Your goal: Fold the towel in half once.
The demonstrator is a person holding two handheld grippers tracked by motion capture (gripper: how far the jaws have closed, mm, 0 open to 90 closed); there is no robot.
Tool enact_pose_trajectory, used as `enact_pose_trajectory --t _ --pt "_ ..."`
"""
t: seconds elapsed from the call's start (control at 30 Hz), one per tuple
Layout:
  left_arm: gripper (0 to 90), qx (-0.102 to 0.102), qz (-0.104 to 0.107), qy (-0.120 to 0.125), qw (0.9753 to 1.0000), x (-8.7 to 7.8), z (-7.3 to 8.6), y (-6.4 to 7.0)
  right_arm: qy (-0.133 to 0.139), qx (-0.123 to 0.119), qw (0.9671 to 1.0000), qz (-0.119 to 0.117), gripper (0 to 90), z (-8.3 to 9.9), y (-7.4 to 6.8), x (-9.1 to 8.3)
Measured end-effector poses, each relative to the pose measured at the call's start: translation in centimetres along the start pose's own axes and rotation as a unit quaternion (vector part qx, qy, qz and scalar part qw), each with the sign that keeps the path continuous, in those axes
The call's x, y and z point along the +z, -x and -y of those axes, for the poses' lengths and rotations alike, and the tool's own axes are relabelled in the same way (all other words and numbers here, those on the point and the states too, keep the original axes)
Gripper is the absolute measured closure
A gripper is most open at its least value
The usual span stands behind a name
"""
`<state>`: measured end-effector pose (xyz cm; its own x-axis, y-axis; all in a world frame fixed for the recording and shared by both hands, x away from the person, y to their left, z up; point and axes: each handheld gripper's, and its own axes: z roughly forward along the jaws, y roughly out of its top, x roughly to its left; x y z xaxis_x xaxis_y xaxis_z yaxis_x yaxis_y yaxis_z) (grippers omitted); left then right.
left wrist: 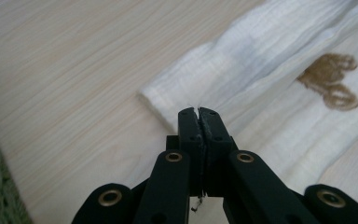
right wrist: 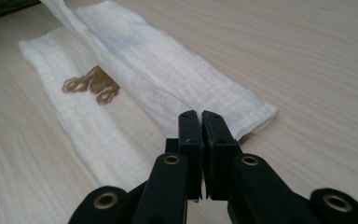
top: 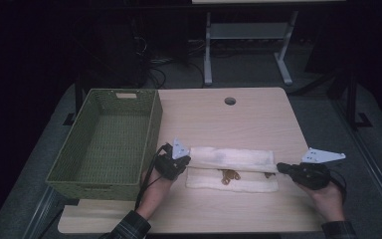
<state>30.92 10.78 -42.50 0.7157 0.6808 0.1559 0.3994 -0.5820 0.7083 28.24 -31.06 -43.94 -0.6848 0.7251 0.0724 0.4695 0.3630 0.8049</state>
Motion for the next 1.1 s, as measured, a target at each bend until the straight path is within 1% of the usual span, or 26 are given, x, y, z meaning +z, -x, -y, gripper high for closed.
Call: enact_pose_trajectory --t 0.03,0.1,0.17,0.2,0.23,0.27,0.3,0.33,0.37,0.4,0.5,0.53,0.57,0.6,0.63,0.67,0.73,0.77,0.8,0.83,0.87,0.93,1.0,1.07,1.1 --pt "88.5 -0.003 0.0 0.001 1.0 0.0 0.1 0.3 -0.006 -0.002 1.0 -0.001 87.2 0.2 -0.3 0.0" --pt "88.5 0.007 0.002 -0.007 1.0 -0.2 0.3 0.8 -0.012 -0.006 0.9999 0.0 87.3 0.4 -0.5 0.0" --pt "88.5 0.009 0.007 -0.016 0.9998 -0.3 0.6 1.2 -0.012 -0.003 0.9999 -0.002 87.2 0.7 -0.6 -0.2" --pt "88.5 0.007 0.009 -0.018 0.9998 -0.2 0.8 1.3 -0.012 -0.003 0.9999 -0.001 87.2 0.8 -0.6 -0.3" --pt "88.5 0.006 0.015 -0.027 0.9995 -0.2 1.0 1.3 -0.013 -0.001 0.9999 -0.003 87.2 1.0 -0.7 -0.4" --pt "88.5 0.003 0.018 -0.028 0.9994 -0.1 1.1 1.3 -0.015 -0.001 0.9999 -0.005 87.2 1.2 -0.7 -0.4" --pt "88.5 0.005 0.019 -0.03 0.9993 -0.2 1.2 1.3 -0.018 -0.001 0.9998 -0.006 87.2 1.3 -0.8 -0.4" --pt "88.5 0.001 0.019 -0.029 0.9994 -0.2 1.3 1.5 -0.02 -0.001 0.9998 -0.009 87.2 1.5 -0.9 -0.4" --pt "88.5 0.006 0.019 -0.031 0.9993 -0.3 1.3 1.5 -0.022 -0.001 0.9997 -0.01 87.2 1.6 -1.0 -0.4" --pt "88.5 0.003 0.02 -0.033 0.9992 -0.4 1.4 1.5 -0.026 -0.003 0.9996 -0.012 87.2 1.7 -1.2 -0.4" --pt "88.3 0.008 0.025 -0.045 0.9986 -0.4 1.7 1.6 -0.03 -0.006 0.9994 -0.019 87.2 2.2 -1.5 -0.4" --pt "88.2 0.003 0.028 -0.045 0.9986 -0.3 1.8 1.7 -0.034 -0.004 0.9992 -0.02 87.1 2.3 -1.7 -0.4" --pt "87.8 0.002 0.031 -0.05 0.9983 -0.3 1.8 1.7 -0.036 -0.004 0.9991 -0.023 86.9 2.5 -1.8 -0.3" --pt "87.2 0.002 0.032 -0.048 0.9983 -0.3 1.9 1.7 -0.042 -0.005 0.9988 -0.023 85.7 2.7 -1.9 -0.3" --pt "85.5 0.0 0.03 -0.046 0.9985 -0.3 1.9 1.7 -0.044 -0.005 0.9988 -0.023 83.6 2.7 -1.9 -0.3" --pt "80.7 -0.003 0.029 -0.042 0.9987 -0.3 1.8 1.7 -0.042 -0.006 0.9989 -0.023 79.1 2.8 -1.9 -0.3" --pt "72.6 -0.008 0.027 -0.033 0.9991 -0.4 1.7 1.6 -0.035 0.003 0.9992 -0.022 71.1 2.6 -1.8 -0.5" --pt "68.4 -0.012 0.031 -0.029 0.999 -0.5 1.6 1.5 -0.027 0.003 0.9994 -0.022 68.5 2.5 -1.7 -0.6" --pt "64.6 -0.015 0.033 -0.025 0.999 -0.5 1.5 1.4 -0.025 0.005 0.9995 -0.019 66.9 2.3 -1.6 -0.7" --pt "61.8 -0.014 0.036 -0.021 0.999 -0.5 1.4 1.3 -0.024 0.008 0.9995 -0.017 65.0 2.3 -1.6 -0.7" --pt "58.6 -0.019 0.041 -0.015 0.9988 -0.5 1.3 1.3 -0.021 0.007 0.9996 -0.015 63.2 2.2 -1.5 -0.7" --pt "53.0 -0.023 0.045 -0.008 0.9987 -0.4 1.0 1.2 -0.022 0.016 0.9995 -0.015 60.1 2.0 -1.4 -0.7" --pt "49.5 -0.026 0.051 0.0 0.9983 -0.3 0.6 1.1 -0.016 0.021 0.9996 -0.013 57.5 1.8 -1.3 -0.7" --pt "47.2 -0.019 0.052 0.005 0.9984 -0.1 0.2 0.8 -0.011 0.022 0.9997 -0.01 56.7 1.4 -1.0 -0.6" --pt "46.6 -0.025 0.053 0.006 0.9983 0.1 -0.1 0.7 -0.009 0.022 0.9997 -0.008 56.7 1.2 -0.8 -0.5"
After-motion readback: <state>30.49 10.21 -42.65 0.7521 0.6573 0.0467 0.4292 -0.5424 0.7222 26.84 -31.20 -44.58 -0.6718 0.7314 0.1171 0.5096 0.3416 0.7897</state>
